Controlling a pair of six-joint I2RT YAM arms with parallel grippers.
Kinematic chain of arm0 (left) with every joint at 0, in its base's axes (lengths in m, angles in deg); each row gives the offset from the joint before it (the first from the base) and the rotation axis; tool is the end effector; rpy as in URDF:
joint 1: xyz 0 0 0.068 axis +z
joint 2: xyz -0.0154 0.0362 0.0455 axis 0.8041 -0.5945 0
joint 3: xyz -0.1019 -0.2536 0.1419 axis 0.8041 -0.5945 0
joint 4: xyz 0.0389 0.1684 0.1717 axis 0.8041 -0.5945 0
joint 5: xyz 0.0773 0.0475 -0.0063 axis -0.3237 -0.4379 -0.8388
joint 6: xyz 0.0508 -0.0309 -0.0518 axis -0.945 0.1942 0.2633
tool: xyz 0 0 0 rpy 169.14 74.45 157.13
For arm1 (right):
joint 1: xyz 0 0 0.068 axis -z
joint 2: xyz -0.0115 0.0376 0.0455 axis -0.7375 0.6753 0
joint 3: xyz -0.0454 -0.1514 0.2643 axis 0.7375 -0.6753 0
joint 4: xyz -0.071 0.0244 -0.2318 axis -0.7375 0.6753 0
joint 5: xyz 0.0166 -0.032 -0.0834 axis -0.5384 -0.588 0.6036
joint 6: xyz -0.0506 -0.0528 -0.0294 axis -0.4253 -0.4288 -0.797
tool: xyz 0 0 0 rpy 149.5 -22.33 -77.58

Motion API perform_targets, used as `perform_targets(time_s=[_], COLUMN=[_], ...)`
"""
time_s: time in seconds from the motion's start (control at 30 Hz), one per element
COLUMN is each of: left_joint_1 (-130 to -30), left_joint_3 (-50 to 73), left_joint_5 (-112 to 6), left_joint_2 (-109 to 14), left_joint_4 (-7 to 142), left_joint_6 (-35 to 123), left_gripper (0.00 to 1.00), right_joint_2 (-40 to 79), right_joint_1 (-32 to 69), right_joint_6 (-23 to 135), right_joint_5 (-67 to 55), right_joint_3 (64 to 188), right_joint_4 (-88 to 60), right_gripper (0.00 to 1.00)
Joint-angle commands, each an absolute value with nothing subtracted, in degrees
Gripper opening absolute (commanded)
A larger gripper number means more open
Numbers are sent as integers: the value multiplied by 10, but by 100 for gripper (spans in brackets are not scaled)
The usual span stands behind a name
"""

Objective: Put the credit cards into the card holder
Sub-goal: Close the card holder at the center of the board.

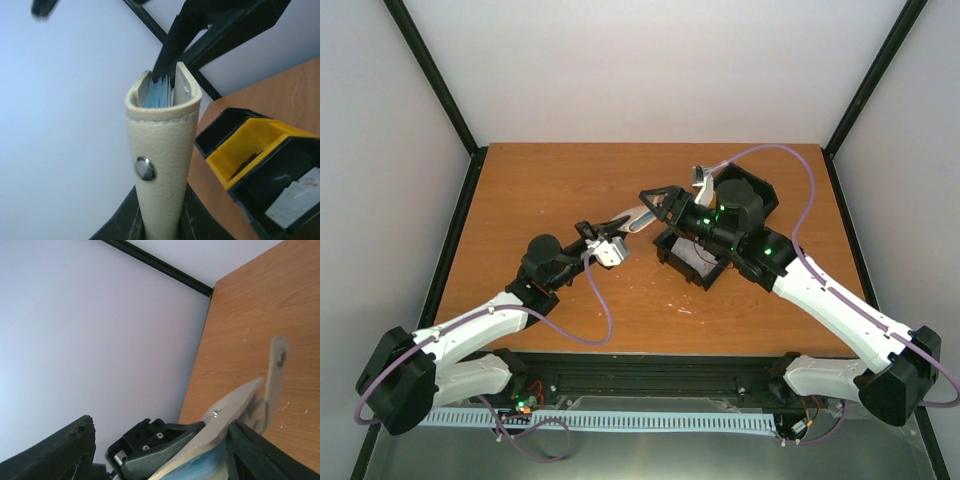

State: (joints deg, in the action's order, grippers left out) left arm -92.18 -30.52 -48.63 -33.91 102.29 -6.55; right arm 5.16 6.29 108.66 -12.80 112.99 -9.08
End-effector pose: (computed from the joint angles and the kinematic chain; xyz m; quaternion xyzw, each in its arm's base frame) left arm 0.1802 -0.1629 0.3218 0.4844 0.4731 -0.0701 0.7325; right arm 0.1914 0.1899 0.4072 0.0424 0.7644 0.5504 0.3332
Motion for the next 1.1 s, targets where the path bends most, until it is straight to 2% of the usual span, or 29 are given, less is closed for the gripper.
perform_targets(time_s=[0.0,0.4,0.57,0.7,0.83,0.87,0.93,1.07], left_joint_1=[-926,-926,-926,-926,-926,-926,-926,-926], left_joint_3=[-263,-264,-265,-266,-268,-268,-267,-272], left_joint_5=[-486,-520,-518,-507,-508,-510,-525,-570], left_joint_2=[-345,-352,-358,-362,-363,-362,-361,-343], left_joint_4=[1072,1127,1136,1130,1127,1127,1131,1122], left_joint_6=[-197,-262,-262,-247,-243,-239,-212,-86], left_gripper=[1,1,2,6,11,17,46,96], right_joint_2=[70,65,66,74,82,82,78,51], right_joint_1=[64,63,63,63,63,63,63,63], right_joint_6=[1130,1122,1133,1158,1171,1169,1155,1090], right_joint_5=[-140,-123,-147,-190,-204,-203,-191,-139], right_joint_3=[1153,1155,1144,1133,1127,1125,1122,1113], right_joint_4=[-41,15,-20,-83,-127,-137,-155,-171], right_gripper=[70,64,62,51,31,24,11,3])
